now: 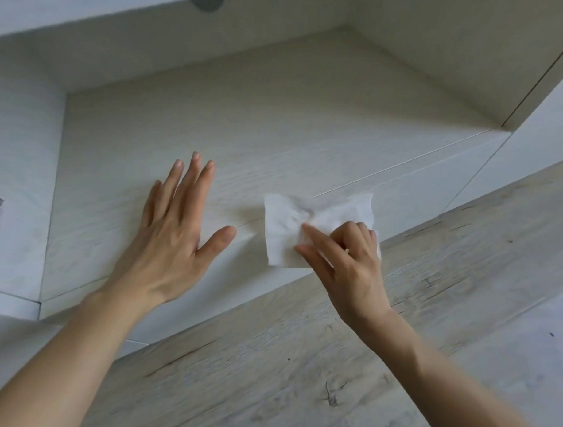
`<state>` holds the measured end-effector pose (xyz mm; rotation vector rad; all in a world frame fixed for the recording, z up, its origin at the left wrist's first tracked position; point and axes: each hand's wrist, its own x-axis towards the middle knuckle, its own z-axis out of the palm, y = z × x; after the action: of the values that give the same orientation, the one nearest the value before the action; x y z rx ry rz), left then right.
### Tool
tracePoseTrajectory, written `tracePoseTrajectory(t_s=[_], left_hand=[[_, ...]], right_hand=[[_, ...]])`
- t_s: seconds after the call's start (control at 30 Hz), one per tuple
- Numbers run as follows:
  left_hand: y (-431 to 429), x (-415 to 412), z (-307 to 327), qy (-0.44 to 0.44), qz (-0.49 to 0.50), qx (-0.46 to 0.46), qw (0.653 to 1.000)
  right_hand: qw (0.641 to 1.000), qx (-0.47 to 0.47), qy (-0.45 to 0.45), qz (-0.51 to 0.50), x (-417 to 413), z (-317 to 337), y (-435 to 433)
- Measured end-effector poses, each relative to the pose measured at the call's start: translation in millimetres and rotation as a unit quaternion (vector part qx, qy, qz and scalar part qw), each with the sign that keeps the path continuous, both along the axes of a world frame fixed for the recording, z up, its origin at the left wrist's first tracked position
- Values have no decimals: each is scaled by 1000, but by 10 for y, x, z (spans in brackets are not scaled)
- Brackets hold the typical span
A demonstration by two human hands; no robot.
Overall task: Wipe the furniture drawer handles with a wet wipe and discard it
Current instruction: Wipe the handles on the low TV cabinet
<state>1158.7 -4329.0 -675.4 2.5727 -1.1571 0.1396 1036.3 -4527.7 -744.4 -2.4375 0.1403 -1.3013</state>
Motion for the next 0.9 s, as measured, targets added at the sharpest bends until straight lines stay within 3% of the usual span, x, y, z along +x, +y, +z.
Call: tracePoseTrajectory(t_s=[0.17, 0.27, 0.47, 0.9], left_hand=[[-6, -11, -8, 2, -5, -7, 1000], [-6, -5, -17, 5, -7, -10, 1000], [-5, 4, -24, 3, -9, -13, 1000], [3, 19, -27, 4, -8, -14, 1000]], right_hand=[[997, -19, -43, -63, -13, -110, 37], [997, -35, -62, -23, -31, -123, -27], [996, 71, -51, 15, 115, -149, 210], [995, 0, -100, 15, 195, -304, 116]])
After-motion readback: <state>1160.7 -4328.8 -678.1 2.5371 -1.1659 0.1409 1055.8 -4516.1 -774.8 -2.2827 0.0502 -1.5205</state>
